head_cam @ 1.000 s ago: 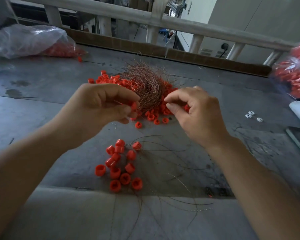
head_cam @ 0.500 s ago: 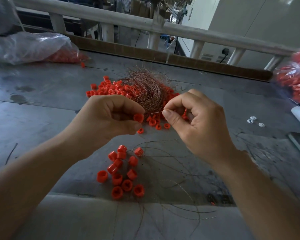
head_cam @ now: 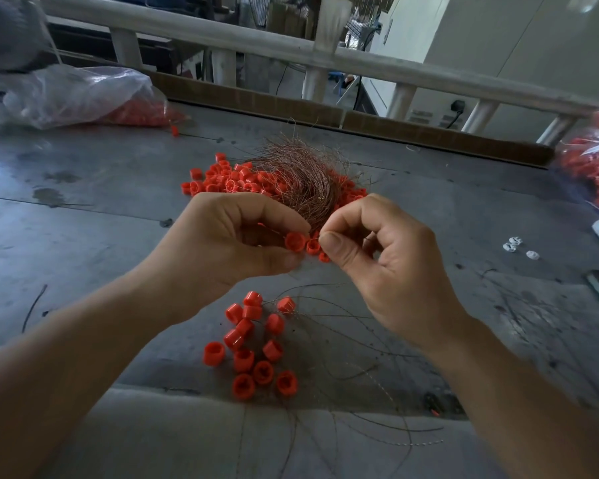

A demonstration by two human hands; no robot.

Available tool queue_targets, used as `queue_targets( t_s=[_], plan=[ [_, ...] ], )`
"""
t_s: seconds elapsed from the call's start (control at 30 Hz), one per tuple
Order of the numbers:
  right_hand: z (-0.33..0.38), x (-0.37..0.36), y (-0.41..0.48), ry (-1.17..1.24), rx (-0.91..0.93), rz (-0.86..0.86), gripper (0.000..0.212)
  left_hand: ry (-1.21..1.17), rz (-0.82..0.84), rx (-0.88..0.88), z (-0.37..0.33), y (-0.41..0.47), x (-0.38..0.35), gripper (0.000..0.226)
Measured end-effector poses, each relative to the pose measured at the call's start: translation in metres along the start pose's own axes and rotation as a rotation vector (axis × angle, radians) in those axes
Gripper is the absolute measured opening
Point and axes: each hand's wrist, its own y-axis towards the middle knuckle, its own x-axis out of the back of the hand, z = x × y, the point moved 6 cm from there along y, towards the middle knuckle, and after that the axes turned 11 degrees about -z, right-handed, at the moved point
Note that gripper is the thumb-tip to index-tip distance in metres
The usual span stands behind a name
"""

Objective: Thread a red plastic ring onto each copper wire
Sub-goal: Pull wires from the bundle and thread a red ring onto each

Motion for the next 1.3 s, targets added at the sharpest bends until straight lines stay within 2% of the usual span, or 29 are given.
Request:
queue_targets(
  t_s=[0.2, 0.5, 0.73, 0.8, 1.07, 1.3],
  plan=[
    [0.002, -0.002, -0.002, 0.021, 0.003, -0.042, 0.012, 0.019, -0.011, -0.019, -0.002, -0.001, 0.001, 0.037],
    [0.006, -0.008, -0.005, 0.031, -0.011, -0.003, 0.008, -0.013, -0.052, -0.041, -0.002, -0.003, 0.002, 0.03],
    [0.0, -0.001, -0.005, 0.018, -0.078, -0.037, 0.008, -0.212, 0.061, 0.032, -0.003, -0.005, -0.002, 0.038],
    [0.0, 0.002, -0.003, 0.034, -0.097, -0.04, 0.007, -0.266, 0.085, 0.052, -0.002, -0.005, -0.003, 0.034],
    [0.0, 0.002, -0.002, 0.035, -0.116, -0.029, 0.006, -0.263, 0.108, 0.036, -0.002, -0.005, -0.001, 0.03],
    [0.003, 0.002, -0.003, 0.061, -0.11, -0.005, 0.015, -0.286, 0.073, 0.059, 0.001, -0.004, 0.0, 0.027]
  ],
)
